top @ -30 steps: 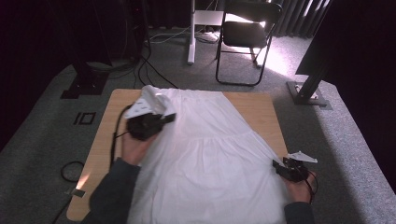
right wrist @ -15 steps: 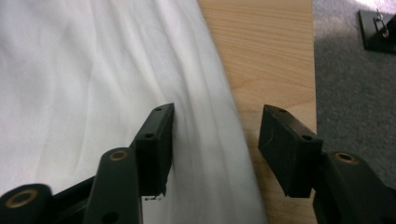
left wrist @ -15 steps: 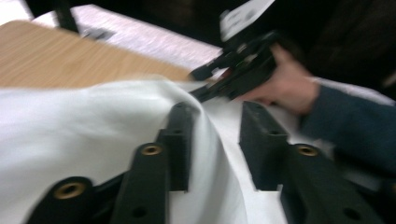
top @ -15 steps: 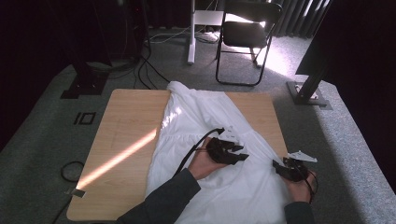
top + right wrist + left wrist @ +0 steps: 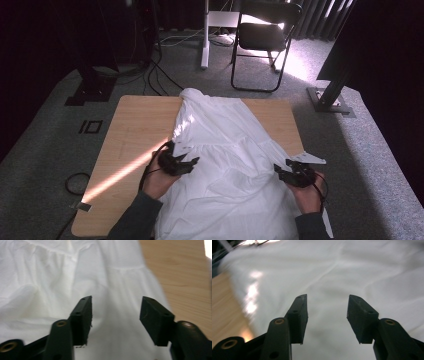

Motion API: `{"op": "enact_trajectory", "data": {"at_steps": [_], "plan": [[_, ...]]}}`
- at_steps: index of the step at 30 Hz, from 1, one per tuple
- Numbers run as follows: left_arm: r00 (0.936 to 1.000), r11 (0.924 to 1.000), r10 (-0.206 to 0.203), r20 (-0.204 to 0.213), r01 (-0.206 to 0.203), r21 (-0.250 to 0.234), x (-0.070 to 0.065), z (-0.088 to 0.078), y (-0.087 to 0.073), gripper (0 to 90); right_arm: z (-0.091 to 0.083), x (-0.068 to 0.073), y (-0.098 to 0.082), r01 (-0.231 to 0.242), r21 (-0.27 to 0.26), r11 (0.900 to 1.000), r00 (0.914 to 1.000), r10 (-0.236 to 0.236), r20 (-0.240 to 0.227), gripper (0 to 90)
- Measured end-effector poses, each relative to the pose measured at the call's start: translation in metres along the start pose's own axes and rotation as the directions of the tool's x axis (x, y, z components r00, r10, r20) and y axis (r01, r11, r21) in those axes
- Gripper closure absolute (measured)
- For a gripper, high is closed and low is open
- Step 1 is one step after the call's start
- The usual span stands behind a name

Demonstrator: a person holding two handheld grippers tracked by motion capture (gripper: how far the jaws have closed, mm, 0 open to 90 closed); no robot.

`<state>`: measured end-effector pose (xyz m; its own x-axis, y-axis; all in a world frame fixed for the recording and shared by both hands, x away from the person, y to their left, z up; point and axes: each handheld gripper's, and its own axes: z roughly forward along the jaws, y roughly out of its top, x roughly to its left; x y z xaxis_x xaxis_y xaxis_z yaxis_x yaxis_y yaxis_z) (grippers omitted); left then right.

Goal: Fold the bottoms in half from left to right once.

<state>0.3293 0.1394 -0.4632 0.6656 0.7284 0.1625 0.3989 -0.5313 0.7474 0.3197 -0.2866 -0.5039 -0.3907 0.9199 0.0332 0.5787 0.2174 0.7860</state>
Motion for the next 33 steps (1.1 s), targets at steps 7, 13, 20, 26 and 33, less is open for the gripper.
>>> {"op": "enact_trajectory", "data": {"at_steps": [7,13,20,26,33], "plan": [[0.9892,0.986,-0.142,-0.034,0.145,0.082,0.011,0.0,-0.057,39.4,0.032,0.02,-0.002,-0.002,0.103,0.995,0.9995,0.005,-0.031,28.5],[0.982,0.9747,-0.156,-0.106,0.171,0.145,0.007,0.013,-0.073,30.0,0.043,0.023,-0.005,0.004,0.176,0.984,0.9989,0.004,-0.047,32.0],[0.9775,0.9646,-0.211,0.014,0.205,0.165,0.01,0.025,-0.089,45.1,0.041,0.026,-0.005,0.053,0.178,0.983,0.994,-0.035,-0.103,85.6],[0.9738,0.9743,-0.225,0.034,0.224,0.023,0.01,-0.004,-0.076,89.5,0.019,0.027,0.006,0.098,0.104,0.99,0.9933,-0.091,-0.072,88.3],[0.9915,0.9885,-0.13,-0.012,0.128,-0.079,-0.01,-0.034,-0.033,88.0,-0.05,-0.003,0.041,0.052,-0.146,0.988,0.9965,-0.042,0.072,88.6]]}}
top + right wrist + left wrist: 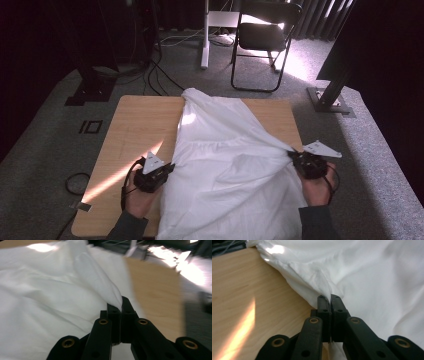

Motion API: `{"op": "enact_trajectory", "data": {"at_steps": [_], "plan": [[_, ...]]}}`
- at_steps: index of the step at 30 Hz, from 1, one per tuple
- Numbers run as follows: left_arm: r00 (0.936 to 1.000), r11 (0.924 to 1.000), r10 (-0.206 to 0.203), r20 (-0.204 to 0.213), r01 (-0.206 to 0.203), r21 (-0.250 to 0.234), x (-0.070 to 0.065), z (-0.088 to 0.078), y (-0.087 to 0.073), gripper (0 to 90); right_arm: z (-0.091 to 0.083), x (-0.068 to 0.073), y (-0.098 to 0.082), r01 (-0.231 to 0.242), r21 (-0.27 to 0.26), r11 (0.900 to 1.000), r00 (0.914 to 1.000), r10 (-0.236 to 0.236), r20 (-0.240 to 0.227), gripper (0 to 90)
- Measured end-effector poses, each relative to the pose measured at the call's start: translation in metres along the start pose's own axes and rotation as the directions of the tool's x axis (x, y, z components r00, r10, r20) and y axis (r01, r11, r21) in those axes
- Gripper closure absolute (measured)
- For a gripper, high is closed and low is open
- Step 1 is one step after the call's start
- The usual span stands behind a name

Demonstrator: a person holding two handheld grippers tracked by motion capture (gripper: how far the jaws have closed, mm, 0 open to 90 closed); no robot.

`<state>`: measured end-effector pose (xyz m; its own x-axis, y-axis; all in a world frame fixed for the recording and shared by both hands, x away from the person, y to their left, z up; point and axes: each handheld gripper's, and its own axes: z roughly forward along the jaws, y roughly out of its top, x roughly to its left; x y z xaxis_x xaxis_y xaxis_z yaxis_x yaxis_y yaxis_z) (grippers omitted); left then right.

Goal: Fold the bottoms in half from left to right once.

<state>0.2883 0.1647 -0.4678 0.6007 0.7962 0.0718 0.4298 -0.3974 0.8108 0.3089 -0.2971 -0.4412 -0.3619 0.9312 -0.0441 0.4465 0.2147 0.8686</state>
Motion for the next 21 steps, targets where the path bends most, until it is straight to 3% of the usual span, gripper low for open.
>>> {"op": "enact_trajectory", "data": {"at_steps": [1,2,4,6,7,9,10,11,12,14,16,21], "plan": [[0.9997,0.9997,0.017,-0.016,-0.017,0.014,-0.005,0.007,0.001,85.6,0.002,-0.012,0.0,0.001,0.027,1.0,0.998,-0.003,0.064,88.5],[0.9992,0.9989,0.029,-0.027,-0.028,0.038,-0.008,0.015,0.001,82.1,0.008,-0.022,-0.005,-0.02,0.06,0.998,0.9965,0.015,0.082,88.5],[0.9991,0.9973,0.027,-0.034,-0.025,0.069,-0.013,0.029,0.0,76.1,0.025,-0.039,-0.02,-0.065,0.131,0.989,0.9943,0.053,0.092,88.4],[0.9991,0.9963,0.015,-0.04,-0.012,0.086,-0.018,0.04,-0.002,68.2,0.042,-0.047,-0.039,-0.07,0.208,0.976,0.9949,0.053,0.086,88.2],[0.9995,0.9964,0.014,-0.028,-0.012,0.084,-0.021,0.043,-0.003,65.7,0.052,-0.05,-0.052,-0.08,0.249,0.965,0.9952,0.063,0.075,87.8],[0.9979,0.9932,0.057,0.032,-0.06,0.101,-0.033,0.051,-0.005,62.4,0.064,-0.052,-0.069,-0.097,0.3,0.949,0.9945,0.081,0.067,85.9],[0.9931,0.9828,0.111,0.037,-0.116,0.144,-0.044,0.06,-0.008,62.0,0.066,-0.053,-0.074,-0.101,0.31,0.946,0.9942,0.084,0.068,84.7],[0.9902,0.9766,0.132,0.047,-0.138,0.165,-0.049,0.065,-0.011,61.7,0.071,-0.054,-0.082,-0.111,0.331,0.937,0.9932,0.093,0.069,83.4],[0.9867,0.9681,0.151,0.059,-0.16,0.193,-0.054,0.073,-0.015,62.0,0.072,-0.055,-0.084,-0.118,0.334,0.935,0.9927,0.101,0.066,82.8],[0.9829,0.9514,0.178,0.046,-0.184,0.247,-0.057,0.086,-0.024,64.6,0.072,-0.055,-0.088,-0.127,0.323,0.938,0.9918,0.114,0.058,82.5],[0.9879,0.964,0.144,0.056,-0.153,0.218,-0.05,0.089,-0.026,67.8,0.071,-0.056,-0.088,-0.135,0.325,0.936,0.9907,0.125,0.052,82.4],[0.9909,0.9626,0.133,-0.021,-0.124,0.241,-0.025,0.095,-0.022,69.5,0.074,-0.049,-0.085,-0.132,0.336,0.933,0.991,0.132,0.023,83.3]]}}
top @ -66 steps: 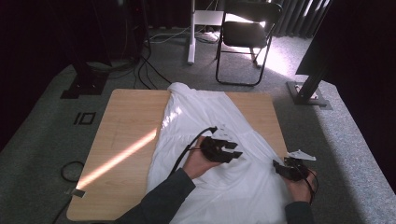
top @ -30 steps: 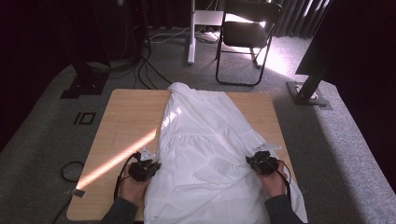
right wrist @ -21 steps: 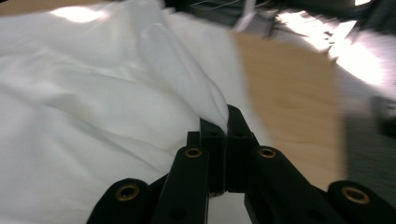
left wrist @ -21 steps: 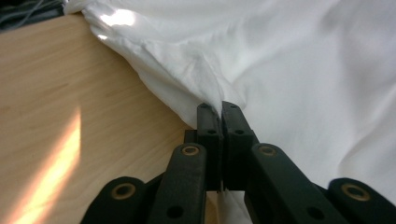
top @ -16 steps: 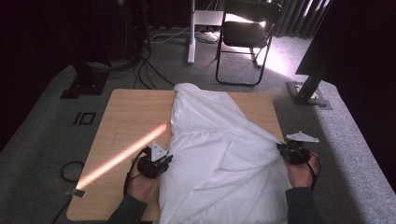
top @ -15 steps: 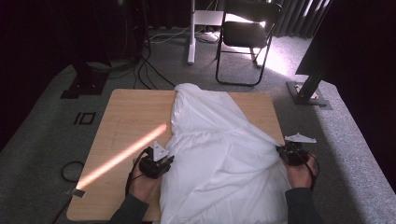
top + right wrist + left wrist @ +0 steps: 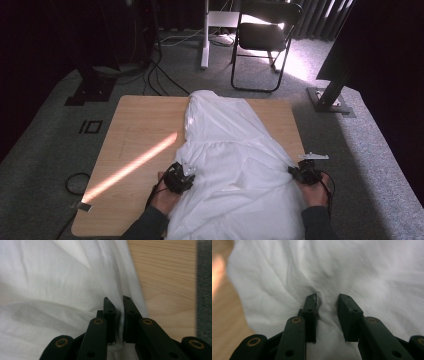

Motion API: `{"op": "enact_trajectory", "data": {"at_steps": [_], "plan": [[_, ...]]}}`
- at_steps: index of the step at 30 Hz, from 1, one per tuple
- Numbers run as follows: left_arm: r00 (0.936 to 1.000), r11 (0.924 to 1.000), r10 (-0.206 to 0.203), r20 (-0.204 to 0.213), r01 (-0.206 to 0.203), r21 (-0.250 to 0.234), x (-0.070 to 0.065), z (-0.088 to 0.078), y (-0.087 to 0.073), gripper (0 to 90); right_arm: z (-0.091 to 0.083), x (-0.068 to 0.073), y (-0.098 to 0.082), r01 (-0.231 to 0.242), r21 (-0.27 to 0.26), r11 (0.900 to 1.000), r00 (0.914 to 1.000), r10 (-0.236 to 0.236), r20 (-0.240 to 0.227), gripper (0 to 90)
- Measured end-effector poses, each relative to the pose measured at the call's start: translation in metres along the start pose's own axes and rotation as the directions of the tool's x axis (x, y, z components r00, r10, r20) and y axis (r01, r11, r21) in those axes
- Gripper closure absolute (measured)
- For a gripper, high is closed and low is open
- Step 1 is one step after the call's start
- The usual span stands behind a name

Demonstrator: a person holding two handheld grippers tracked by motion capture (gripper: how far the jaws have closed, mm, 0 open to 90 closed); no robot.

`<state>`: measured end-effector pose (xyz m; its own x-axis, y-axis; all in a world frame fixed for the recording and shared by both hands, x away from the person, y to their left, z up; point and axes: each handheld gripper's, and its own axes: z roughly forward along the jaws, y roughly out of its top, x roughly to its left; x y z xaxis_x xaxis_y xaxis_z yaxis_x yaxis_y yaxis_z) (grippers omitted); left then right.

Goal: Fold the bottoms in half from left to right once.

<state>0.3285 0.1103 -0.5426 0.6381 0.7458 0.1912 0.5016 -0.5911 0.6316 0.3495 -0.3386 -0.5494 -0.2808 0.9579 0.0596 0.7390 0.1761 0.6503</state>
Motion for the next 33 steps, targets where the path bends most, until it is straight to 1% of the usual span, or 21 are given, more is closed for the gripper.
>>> {"op": "enact_trajectory", "data": {"at_steps": [1,2,3,4,5,7,10,12,13,15,17,18,20,21,23,24,28,29,30,31,33], "plan": [[0.9995,0.9999,-0.006,-0.031,0.006,0.014,0.012,0.003,0.002,69.9,0.001,0.003,0.001,0.008,0.003,1.0,0.9999,-0.008,-0.007,83.4],[0.9989,0.9998,-0.009,-0.046,0.01,0.017,0.016,0.004,0.002,70.5,0.002,0.01,0.003,0.029,0.008,1.0,0.9994,-0.029,-0.017,83.4],[0.9957,0.9992,-0.01,-0.092,0.013,0.038,0.027,0.009,0.004,71.3,0.003,0.012,0.003,0.038,0.007,0.999,0.9991,-0.037,-0.019,83.5],[0.9945,0.9991,-0.017,-0.104,0.021,0.037,0.034,0.011,0.005,73.4,0.005,0.018,0.005,0.049,0.008,0.999,0.9986,-0.049,-0.023,84.0],[0.9942,0.9972,-0.064,-0.087,0.067,0.033,0.049,0.016,0.007,73.4,0.006,0.02,0.007,0.054,0.006,0.999,0.9982,-0.054,-0.024,84.2],[0.9921,0.9945,-0.098,-0.079,0.1,0.029,0.063,0.021,0.01,73.3,0.01,0.027,0.011,0.067,0.003,0.998,0.9974,-0.067,-0.025,84.3],[0.9898,0.9932,-0.11,-0.091,0.113,0.027,0.075,0.029,0.017,73.5,0.018,0.028,0.019,0.079,-0.002,0.997,0.9965,-0.079,-0.026,84.5],[0.9886,0.9949,-0.091,-0.12,0.095,0.032,0.079,0.036,0.024,73.5,0.022,0.026,0.024,0.077,-0.006,0.997,0.9968,-0.077,-0.02,84.5],[0.9858,0.9957,-0.079,-0.148,0.086,0.036,0.082,0.041,0.029,73.5,0.024,0.024,0.026,0.072,-0.008,0.997,0.9972,-0.072,-0.017,84.3],[0.9836,0.9938,-0.097,-0.153,0.104,0.04,0.088,0.047,0.036,73.3,0.029,0.017,0.032,0.057,-0.023,0.998,0.9983,-0.057,-0.007,83.5],[0.9853,0.993,-0.105,-0.135,0.111,0.039,0.092,0.051,0.04,71.1,0.034,0.01,0.038,0.028,-0.029,0.999,0.9996,-0.027,0.012,82.5],[0.9858,0.9915,-0.12,-0.118,0.125,0.037,0.093,0.051,0.04,68.7,0.036,0.006,0.042,0.012,-0.02,1.0,0.9996,-0.011,0.025,78.9],[0.9879,0.9913,-0.124,-0.093,0.128,0.034,0.093,0.046,0.039,62.4,0.035,0.005,0.049,-0.011,0.007,1.0,0.9975,0.011,0.071,63.6],[0.9888,0.9917,-0.126,-0.08,0.128,0.017,0.091,0.041,0.037,60.8,0.031,0.005,0.052,-0.03,-0.015,0.999,0.9966,0.031,0.077,61.5],[0.9885,0.9899,-0.141,-0.055,0.14,-0.021,0.088,0.029,0.032,57.9,0.018,0.008,0.055,-0.049,-0.081,0.996,0.9968,0.054,0.06,55.4],[0.9883,0.9892,-0.144,-0.049,0.143,-0.031,0.087,0.024,0.03,56.9,0.009,0.013,0.058,-0.039,-0.119,0.992,0.9979,0.045,0.047,53.2],[0.9858,0.984,-0.166,-0.027,0.163,-0.071,0.08,0.0,0.018,54.8,-0.008,0.039,0.065,0.034,-0.186,0.982,0.9987,-0.041,-0.031,50.3],[0.9864,0.9842,-0.163,-0.016,0.162,-0.072,0.076,-0.005,0.013,54.7,-0.01,0.044,0.067,0.045,-0.192,0.98,0.9971,-0.056,-0.052,50.2],[0.9876,0.9858,-0.156,-0.019,0.154,-0.067,0.073,-0.008,0.01,54.0,-0.009,0.052,0.069,0.062,-0.195,0.979,0.9932,-0.08,-0.085,49.5],[0.9905,0.99,-0.134,-0.034,0.132,-0.05,0.068,-0.011,0.005,53.4,-0.008,0.058,0.07,0.073,-0.195,0.978,0.9909,-0.094,-0.097,48.7],[0.9885,0.988,-0.148,-0.031,0.146,-0.05,0.062,-0.015,-0.004,51.6,0.0,0.072,0.074,0.11,-0.18,0.977,0.9819,-0.135,-0.133,47.5]]}}
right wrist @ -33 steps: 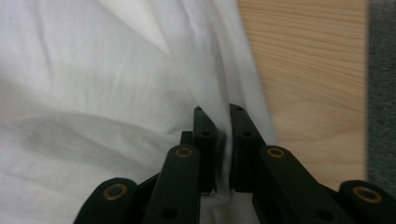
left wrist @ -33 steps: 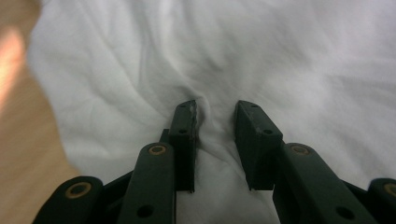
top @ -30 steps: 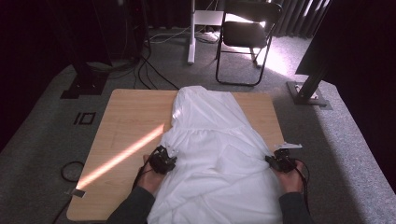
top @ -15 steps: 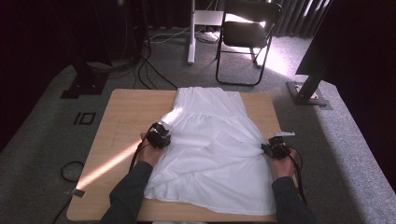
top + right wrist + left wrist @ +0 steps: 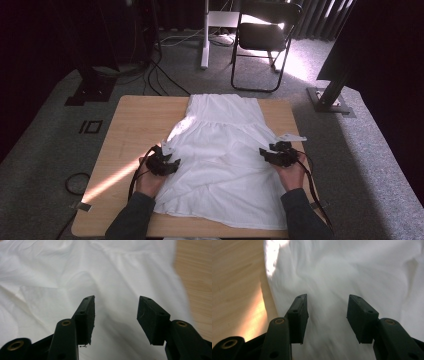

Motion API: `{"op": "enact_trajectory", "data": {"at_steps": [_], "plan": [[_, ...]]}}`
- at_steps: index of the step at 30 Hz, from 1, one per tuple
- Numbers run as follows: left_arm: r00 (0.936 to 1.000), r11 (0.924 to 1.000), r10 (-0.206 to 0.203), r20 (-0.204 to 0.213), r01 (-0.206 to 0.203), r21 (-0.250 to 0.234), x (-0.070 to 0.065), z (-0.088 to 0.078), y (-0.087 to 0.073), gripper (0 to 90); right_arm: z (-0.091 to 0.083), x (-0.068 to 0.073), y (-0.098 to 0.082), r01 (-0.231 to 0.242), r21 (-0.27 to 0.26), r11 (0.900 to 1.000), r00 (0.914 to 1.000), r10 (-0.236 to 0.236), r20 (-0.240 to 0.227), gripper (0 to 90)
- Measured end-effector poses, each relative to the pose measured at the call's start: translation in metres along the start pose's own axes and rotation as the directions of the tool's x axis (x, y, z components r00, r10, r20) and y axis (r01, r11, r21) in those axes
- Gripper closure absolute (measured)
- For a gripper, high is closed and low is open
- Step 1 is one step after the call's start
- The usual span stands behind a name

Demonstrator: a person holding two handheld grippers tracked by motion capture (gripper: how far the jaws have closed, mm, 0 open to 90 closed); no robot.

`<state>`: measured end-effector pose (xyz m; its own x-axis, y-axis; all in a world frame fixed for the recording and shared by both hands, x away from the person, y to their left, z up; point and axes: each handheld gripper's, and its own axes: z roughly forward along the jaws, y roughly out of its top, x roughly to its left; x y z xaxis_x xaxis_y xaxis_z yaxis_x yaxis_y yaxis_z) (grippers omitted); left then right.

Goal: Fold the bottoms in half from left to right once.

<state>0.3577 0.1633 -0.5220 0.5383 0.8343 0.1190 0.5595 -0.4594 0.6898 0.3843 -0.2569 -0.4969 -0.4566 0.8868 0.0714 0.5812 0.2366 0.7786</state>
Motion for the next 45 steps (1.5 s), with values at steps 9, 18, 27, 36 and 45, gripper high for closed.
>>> {"op": "enact_trajectory", "data": {"at_steps": [9,18,27,36,45], "plan": [[0.9994,0.9995,0.021,0.029,-0.022,0.024,-0.024,-0.011,-0.04,48.7,0.047,0.018,0.001,0.077,0.135,0.988,0.9937,-0.066,-0.091,71.7],[0.9953,1.0,-0.004,0.097,0.004,0.001,-0.03,-0.036,-0.059,46.9,-0.05,-0.002,-0.033,0.063,-0.003,0.998,0.9973,-0.063,-0.037,88.6],[0.9896,0.9981,-0.031,0.14,0.038,-0.048,-0.027,-0.053,-0.065,46.6,-0.116,-0.032,-0.105,-0.038,-0.047,0.998,0.9991,0.037,-0.019,86.7],[0.9947,0.9995,-0.024,0.1,0.026,-0.019,-0.025,-0.042,-0.056,46.8,-0.103,-0.032,-0.095,-0.078,-0.045,0.996,0.9969,0.078,0.006,49.9],[0.9983,0.9994,-0.004,0.057,0.002,0.033,-0.027,-0.027,-0.056,48.1,-0.028,-0.042,-0.07,-0.112,0.102,0.988,0.9925,0.117,-0.037,52.6]]}}
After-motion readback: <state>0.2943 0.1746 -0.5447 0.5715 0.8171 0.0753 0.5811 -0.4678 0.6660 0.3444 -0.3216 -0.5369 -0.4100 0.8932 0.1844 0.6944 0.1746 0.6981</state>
